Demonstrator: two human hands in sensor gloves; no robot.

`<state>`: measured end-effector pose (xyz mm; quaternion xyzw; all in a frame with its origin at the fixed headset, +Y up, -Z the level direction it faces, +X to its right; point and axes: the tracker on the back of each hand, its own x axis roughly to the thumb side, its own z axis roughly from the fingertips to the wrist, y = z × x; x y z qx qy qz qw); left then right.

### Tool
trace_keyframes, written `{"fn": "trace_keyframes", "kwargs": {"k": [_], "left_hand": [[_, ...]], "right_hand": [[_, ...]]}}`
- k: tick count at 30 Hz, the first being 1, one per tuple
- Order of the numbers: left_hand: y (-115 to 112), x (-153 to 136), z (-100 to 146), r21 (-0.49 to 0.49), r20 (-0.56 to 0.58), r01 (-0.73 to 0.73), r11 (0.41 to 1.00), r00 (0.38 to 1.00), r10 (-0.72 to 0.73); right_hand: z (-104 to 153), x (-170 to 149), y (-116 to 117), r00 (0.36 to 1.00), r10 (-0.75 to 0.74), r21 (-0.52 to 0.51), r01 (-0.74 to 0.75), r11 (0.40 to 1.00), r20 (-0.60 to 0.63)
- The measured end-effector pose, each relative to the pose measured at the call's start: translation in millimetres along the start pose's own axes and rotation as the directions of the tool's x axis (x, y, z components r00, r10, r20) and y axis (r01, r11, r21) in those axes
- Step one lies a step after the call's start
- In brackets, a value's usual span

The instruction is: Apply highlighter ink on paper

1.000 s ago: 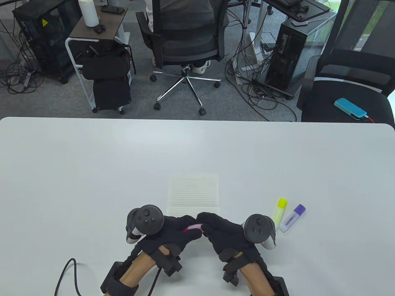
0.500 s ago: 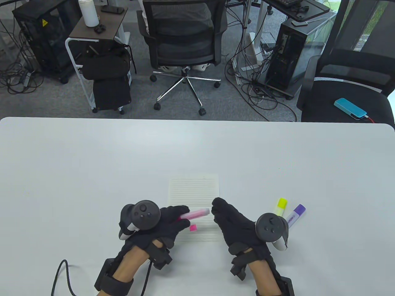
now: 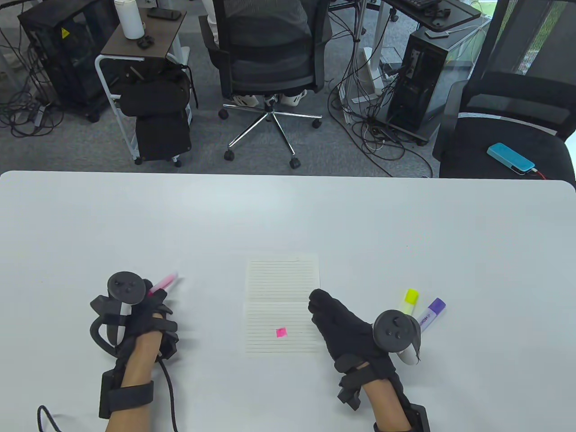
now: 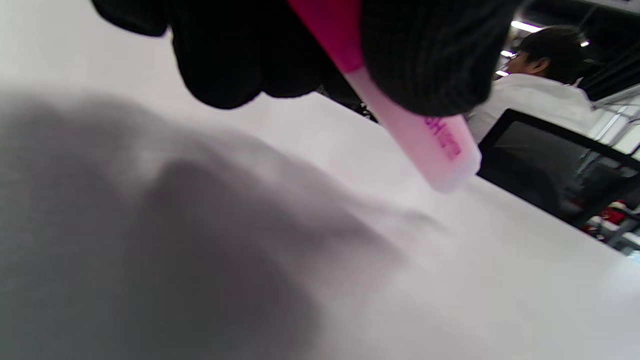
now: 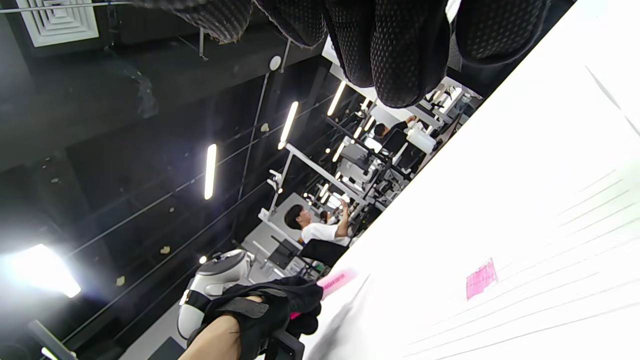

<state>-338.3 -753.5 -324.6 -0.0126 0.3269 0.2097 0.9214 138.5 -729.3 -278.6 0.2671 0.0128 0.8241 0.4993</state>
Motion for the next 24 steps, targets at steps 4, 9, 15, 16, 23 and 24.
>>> {"fn": "trace_keyframes", "kwargs": {"k": [4, 9, 15, 16, 23, 24], "left_hand": [[-4, -7, -7, -0.057, -0.088, 0.082, 0.995, 0.992, -0.086], [-9, -2, -6, -0.082, -0.07, 0.161, 0.983, 0.983, -0.167], [-11, -3, -5, -0.087, -0.08, 0.178, 0.98, 0.979, -0.185], [-11, -3, -4, -0.089, -0.078, 0.174, 0.981, 0.98, -0.181], [-5, 8, 8, -0.099, -0.007, 0.126, 0.987, 0.992, -0.127], [-1, 15, 13, -0.079, 0.046, 0.095, 0.992, 0.995, -0.091]], "right_hand": [[0, 0, 0, 1.0, 0.001, 0.003, -0.001, 1.0, -0.003], [0, -1, 1, 1.0, 0.0, 0.014, 0.0, 1.0, -0.009], [0, 0, 2, 1.0, 0.001, 0.02, -0.001, 1.0, -0.006], [0, 0, 2, 1.0, 0.001, 0.018, -0.001, 1.0, -0.006], [0, -1, 1, 1.0, 0.01, 0.025, -0.009, 1.0, -0.018], [0, -1, 0, 1.0, 0.01, 0.023, -0.009, 1.0, -0.019]]}}
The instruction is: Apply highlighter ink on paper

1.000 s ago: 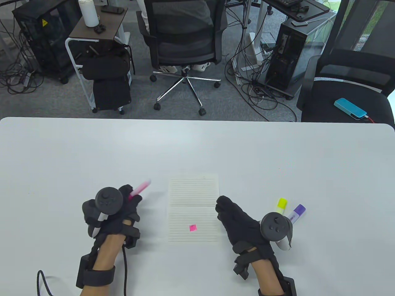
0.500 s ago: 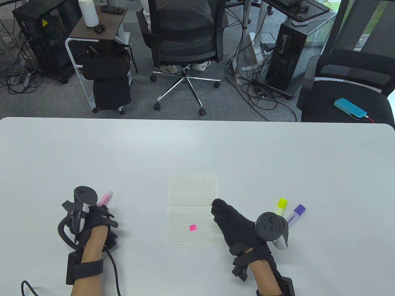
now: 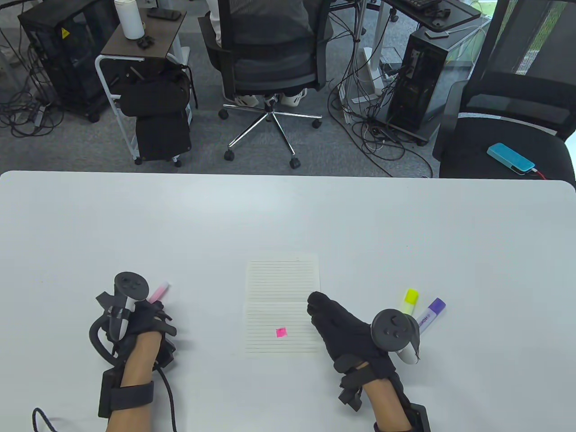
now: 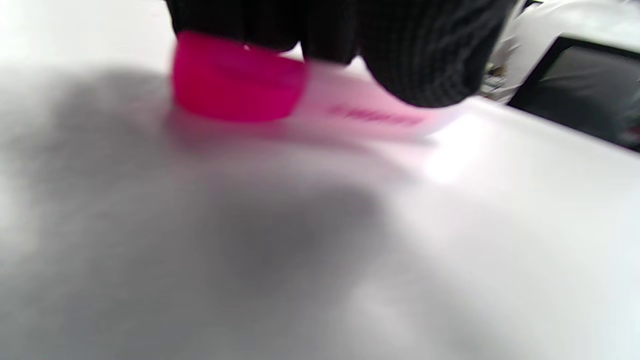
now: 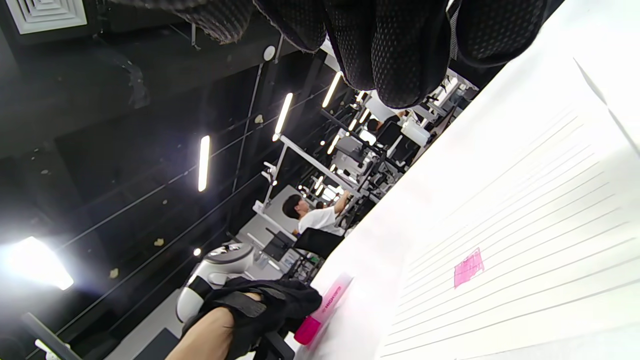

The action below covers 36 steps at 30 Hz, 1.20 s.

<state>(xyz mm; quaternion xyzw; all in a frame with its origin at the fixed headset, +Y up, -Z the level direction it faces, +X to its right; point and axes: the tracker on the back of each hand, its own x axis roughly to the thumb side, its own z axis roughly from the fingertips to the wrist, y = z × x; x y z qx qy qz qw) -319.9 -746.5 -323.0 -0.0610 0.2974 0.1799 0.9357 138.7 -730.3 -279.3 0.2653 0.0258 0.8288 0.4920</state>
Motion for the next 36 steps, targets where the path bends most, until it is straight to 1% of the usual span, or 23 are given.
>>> {"fn": "trace_keyframes", "kwargs": {"k": [1, 3, 4, 5, 6, 7, 9, 10, 11, 12, 13, 15, 18, 19, 21, 22, 23, 25, 28, 29, 36], "left_hand": [[3, 4, 4, 0.017, 0.03, -0.022, 1.0, 0.999, 0.021], [13, 15, 16, 0.065, 0.13, -0.073, 0.995, 0.989, 0.064], [17, 20, 23, 0.08, 0.208, -0.108, 0.991, 0.974, 0.09], [21, 26, 29, 0.086, 0.308, -0.167, 0.982, 0.942, 0.133], [24, 32, 35, 0.091, 0.412, -0.244, 0.966, 0.892, 0.187], [25, 35, 39, 0.086, 0.466, -0.292, 0.953, 0.857, 0.22], [27, 43, 48, 0.041, 0.571, -0.397, 0.917, 0.762, 0.305], [25, 47, 53, -0.024, 0.643, -0.471, 0.882, 0.668, 0.375], [24, 50, 55, -0.071, 0.678, -0.52, 0.851, 0.601, 0.423], [23, 54, 59, -0.14, 0.708, -0.584, 0.8, 0.505, 0.493], [21, 58, 62, -0.196, 0.721, -0.627, 0.754, 0.428, 0.544], [19, 63, 68, -0.275, 0.728, -0.649, 0.71, 0.341, 0.594], [16, 69, 74, -0.349, 0.728, -0.657, 0.668, 0.258, 0.635], [14, 70, 77, -0.373, 0.721, -0.66, 0.652, 0.236, 0.652], [11, 74, 80, -0.406, 0.714, -0.654, 0.638, 0.209, 0.668], [9, 76, 82, -0.411, 0.715, -0.644, 0.645, 0.21, 0.666], [8, 77, 83, -0.411, 0.718, -0.638, 0.651, 0.214, 0.663], [6, 79, 84, -0.416, 0.721, -0.617, 0.668, 0.224, 0.656], [6, 78, 83, -0.412, 0.721, -0.617, 0.67, 0.229, 0.654], [7, 77, 82, -0.409, 0.72, -0.621, 0.669, 0.231, 0.654], [7, 76, 81, -0.391, 0.73, -0.617, 0.683, 0.244, 0.639]], "right_hand": [[0, 0, -1, 1.0, -0.003, -0.001, 0.003, 1.0, 0.0], [1, -1, -3, 1.0, -0.012, -0.01, 0.012, 1.0, -0.001], [1, -1, -5, 1.0, -0.013, -0.015, 0.013, 1.0, -0.004], [2, -1, -7, 1.0, -0.012, -0.023, 0.011, 1.0, -0.008], [3, -2, -9, 1.0, -0.007, -0.034, 0.007, 0.999, -0.014], [4, -2, -11, 1.0, -0.003, -0.046, 0.002, 0.999, -0.02], [6, -4, -17, 0.999, 0.009, -0.079, -0.013, 0.997, -0.048], [8, -6, -22, 0.997, 0.017, -0.104, -0.025, 0.994, -0.078], [10, -7, -26, 0.994, 0.02, -0.124, -0.033, 0.992, -0.105], [13, -10, -31, 0.989, 0.017, -0.146, -0.039, 0.988, -0.146], [17, -13, -38, 0.979, 0.017, -0.171, -0.053, 0.984, -0.205], [24, -17, -51, 0.95, 0.064, -0.21, -0.133, 0.969, -0.305], [37, -23, -71, 0.874, 0.128, -0.247, -0.268, 0.931, -0.468], [41, -25, -77, 0.837, 0.143, -0.259, -0.319, 0.912, -0.528], [48, -29, -87, 0.765, 0.176, -0.255, -0.408, 0.877, -0.62], [51, -33, -91, 0.697, 0.196, -0.223, -0.462, 0.858, -0.69], [53, -37, -93, 0.655, 0.205, -0.198, -0.487, 0.851, -0.727], [55, -49, -96, 0.563, 0.193, -0.138, -0.492, 0.859, -0.804], [56, -59, -96, 0.477, 0.191, -0.095, -0.512, 0.854, -0.858], [55, -61, -95, 0.441, 0.21, -0.068, -0.535, 0.842, -0.873], [43, -72, -85, 0.311, 0.305, 0.069, -0.59, 0.804, -0.9]]}}
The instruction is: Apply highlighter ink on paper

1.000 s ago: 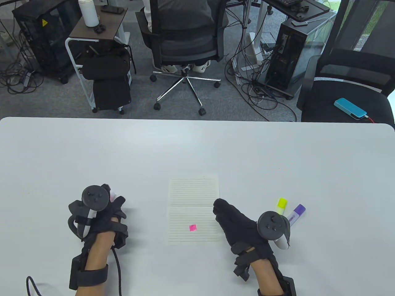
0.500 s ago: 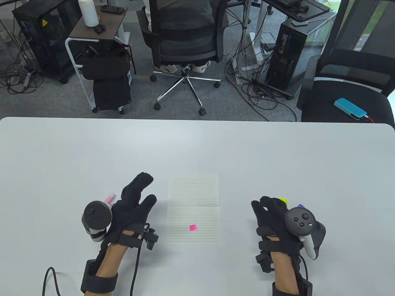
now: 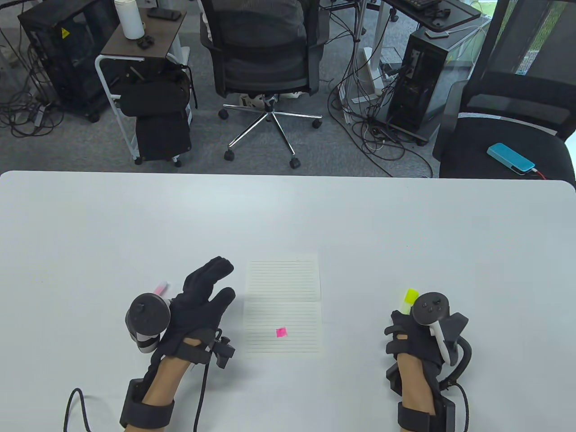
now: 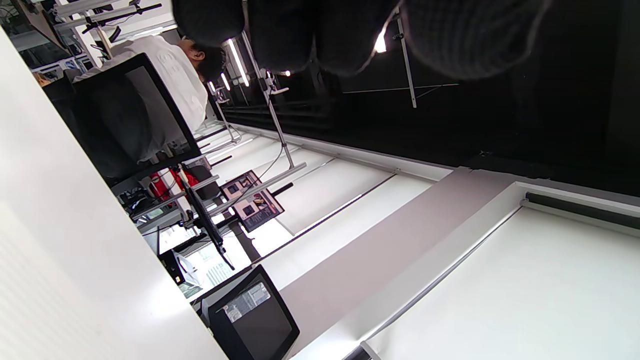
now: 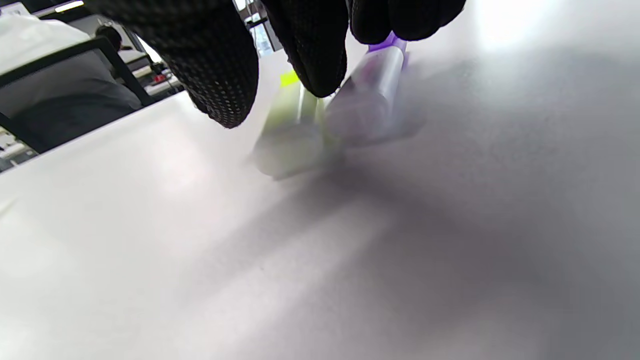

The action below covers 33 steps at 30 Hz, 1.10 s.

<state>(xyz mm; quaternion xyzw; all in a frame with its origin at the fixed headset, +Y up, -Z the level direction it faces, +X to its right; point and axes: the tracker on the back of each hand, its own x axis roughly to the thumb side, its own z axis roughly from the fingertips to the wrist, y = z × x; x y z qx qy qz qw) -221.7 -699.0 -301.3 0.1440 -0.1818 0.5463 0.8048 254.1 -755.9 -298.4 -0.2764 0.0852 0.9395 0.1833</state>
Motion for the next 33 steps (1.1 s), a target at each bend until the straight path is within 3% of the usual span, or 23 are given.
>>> {"fn": "trace_keyframes", "kwargs": {"k": [9, 15, 20, 22, 27, 30, 33], "left_hand": [[2, -2, 0, 0.008, -0.006, 0.006, 1.0, 1.0, -0.006], [0, -2, 0, 0.003, -0.001, 0.004, 1.0, 1.0, -0.004], [-3, -1, 0, -0.006, 0.003, 0.016, 1.0, 1.0, -0.016], [-6, 0, 0, -0.022, 0.009, 0.035, 0.999, 0.999, -0.034], [-21, 4, 1, -0.09, 0.033, 0.105, 0.99, 0.994, -0.103], [-38, 7, 2, -0.191, 0.041, 0.134, 0.972, 0.991, -0.128], [-63, 15, 6, -0.348, 0.09, 0.238, 0.907, 0.971, -0.22]], "right_hand": [[0, 17, 8, 0.994, 0.109, -0.018, -0.108, 0.994, 0.032], [24, 31, -6, 0.957, -0.039, -0.097, 0.069, 0.993, 0.289], [49, 47, -8, 0.789, -0.254, 0.073, 0.258, 0.963, 0.56], [56, 58, -5, 0.699, -0.299, 0.175, 0.245, 0.954, 0.65], [78, 87, 11, 0.531, -0.251, 0.22, 0.121, 0.968, 0.809], [94, 102, 22, 0.43, -0.299, 0.275, 0.12, 0.954, 0.852], [108, 112, 27, 0.349, -0.306, 0.291, 0.096, 0.952, 0.886]]}}
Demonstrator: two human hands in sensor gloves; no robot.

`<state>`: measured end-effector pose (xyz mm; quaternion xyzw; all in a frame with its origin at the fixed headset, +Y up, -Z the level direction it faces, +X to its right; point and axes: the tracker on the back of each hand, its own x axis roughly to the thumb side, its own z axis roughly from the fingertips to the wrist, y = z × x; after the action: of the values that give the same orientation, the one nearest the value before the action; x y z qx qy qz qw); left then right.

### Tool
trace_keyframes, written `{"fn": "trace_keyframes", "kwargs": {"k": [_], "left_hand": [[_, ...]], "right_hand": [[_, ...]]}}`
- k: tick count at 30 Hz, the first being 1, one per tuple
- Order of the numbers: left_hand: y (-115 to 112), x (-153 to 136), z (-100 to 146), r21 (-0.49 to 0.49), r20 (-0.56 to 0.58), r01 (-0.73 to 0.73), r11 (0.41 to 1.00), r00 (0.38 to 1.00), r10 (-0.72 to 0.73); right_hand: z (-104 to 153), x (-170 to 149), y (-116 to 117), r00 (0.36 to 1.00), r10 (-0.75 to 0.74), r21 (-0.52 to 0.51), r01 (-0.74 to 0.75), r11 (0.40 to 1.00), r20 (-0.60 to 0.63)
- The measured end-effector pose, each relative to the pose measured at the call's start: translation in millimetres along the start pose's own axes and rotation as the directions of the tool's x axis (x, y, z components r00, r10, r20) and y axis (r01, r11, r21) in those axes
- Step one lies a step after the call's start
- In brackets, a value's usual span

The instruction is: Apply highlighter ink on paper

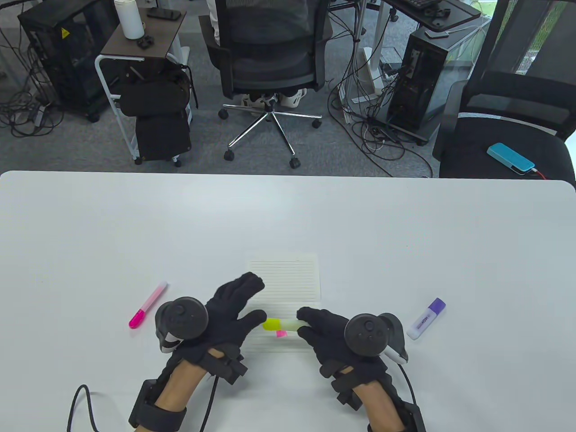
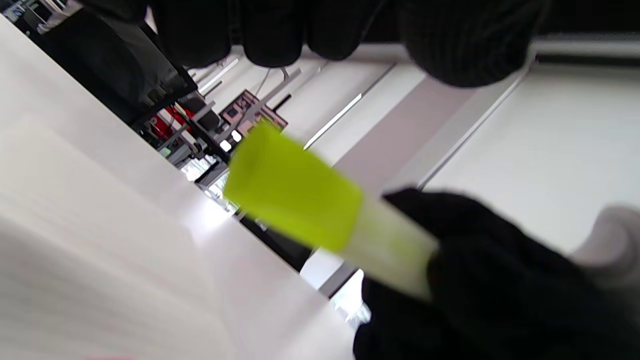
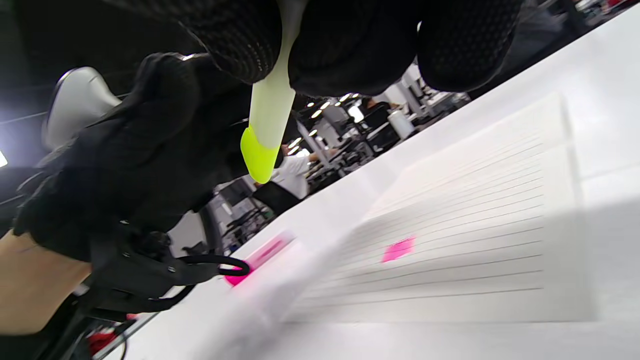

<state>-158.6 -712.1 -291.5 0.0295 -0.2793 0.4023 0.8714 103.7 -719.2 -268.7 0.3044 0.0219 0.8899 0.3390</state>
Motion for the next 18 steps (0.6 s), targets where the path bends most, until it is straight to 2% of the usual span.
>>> {"fn": "trace_keyframes", "kwargs": {"k": [3, 5, 6, 9, 11, 16, 18], "left_hand": [[-20, 14, -2, -0.076, 0.066, 0.15, 0.986, 0.987, -0.145], [-26, 22, -2, -0.057, 0.079, 0.165, 0.985, 0.984, -0.161], [-27, 23, -3, -0.07, 0.086, 0.175, 0.982, 0.982, -0.169], [-27, 21, -4, -0.103, 0.062, 0.148, 0.984, 0.988, -0.142], [-31, 17, -4, -0.181, 0.033, 0.149, 0.972, 0.989, -0.145], [-33, 13, -7, -0.196, 0.026, 0.073, 0.978, 0.997, -0.07], [-31, 11, -10, -0.196, 0.004, -0.009, 0.981, 1.0, 0.01]], "right_hand": [[-2, 7, 6, 0.997, -0.051, -0.005, 0.052, 0.999, 0.051], [-1, 6, 6, 0.999, -0.003, -0.006, 0.003, 1.0, 0.044], [-1, 4, 5, 0.998, -0.027, -0.001, 0.027, 1.0, 0.049], [-1, 0, 8, 0.991, -0.124, -0.026, 0.126, 0.992, 0.054], [-1, 2, 4, 0.99, -0.135, -0.078, 0.138, 0.987, 0.047], [-1, -1, 6, 0.972, -0.232, -0.083, 0.234, 0.969, 0.033], [0, 0, 5, 0.968, -0.246, -0.091, 0.249, 0.964, 0.039]]}}
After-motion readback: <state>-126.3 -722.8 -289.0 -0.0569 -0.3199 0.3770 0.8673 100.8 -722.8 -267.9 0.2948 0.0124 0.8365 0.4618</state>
